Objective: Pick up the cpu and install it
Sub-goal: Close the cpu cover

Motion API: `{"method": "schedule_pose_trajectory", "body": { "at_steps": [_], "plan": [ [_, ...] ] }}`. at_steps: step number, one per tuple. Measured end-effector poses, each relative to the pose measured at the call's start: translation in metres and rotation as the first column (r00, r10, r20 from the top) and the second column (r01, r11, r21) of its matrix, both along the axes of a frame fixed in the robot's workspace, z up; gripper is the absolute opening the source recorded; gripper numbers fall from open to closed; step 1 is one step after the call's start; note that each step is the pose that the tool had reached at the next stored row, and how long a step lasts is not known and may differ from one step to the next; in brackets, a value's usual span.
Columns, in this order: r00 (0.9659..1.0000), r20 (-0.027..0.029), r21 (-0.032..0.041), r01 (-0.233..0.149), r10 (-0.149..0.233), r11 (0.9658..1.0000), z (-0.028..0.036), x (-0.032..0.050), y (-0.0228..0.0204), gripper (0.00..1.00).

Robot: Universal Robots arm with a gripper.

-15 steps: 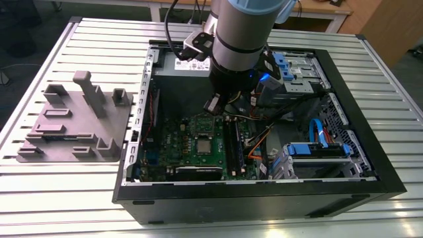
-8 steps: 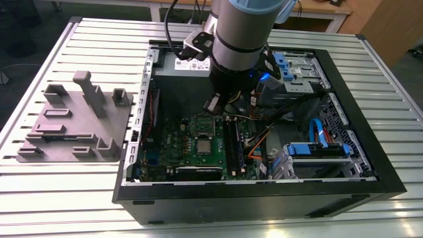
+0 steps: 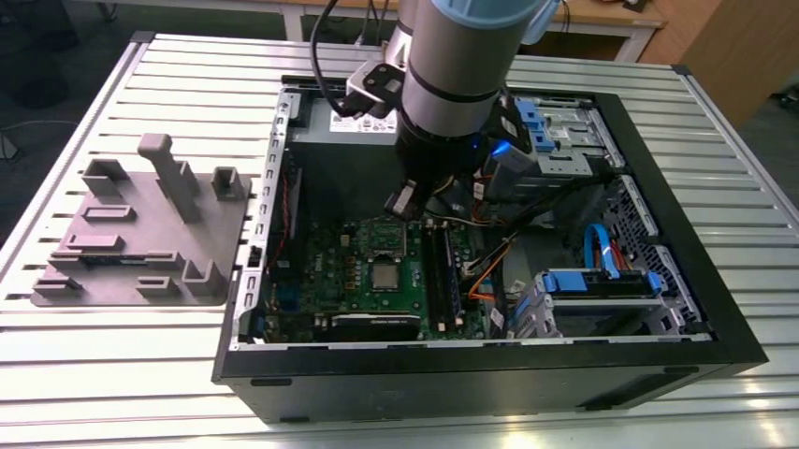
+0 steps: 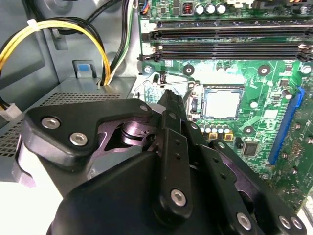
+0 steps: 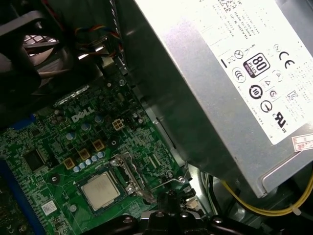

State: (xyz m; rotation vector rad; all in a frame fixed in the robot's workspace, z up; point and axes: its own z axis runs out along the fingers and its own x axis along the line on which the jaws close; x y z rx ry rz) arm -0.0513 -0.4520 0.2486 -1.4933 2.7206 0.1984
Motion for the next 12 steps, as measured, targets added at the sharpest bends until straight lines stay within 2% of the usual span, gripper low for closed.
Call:
{"method": "schedule_pose_trajectory", "body": {
  "at_steps": [12],
  "plan": [
    [1.0000, 0.0000, -0.0011, 0.000, 0.000, 1.0000, 0.0000, 0.0000, -0.0066, 0.10]
  ]
}}
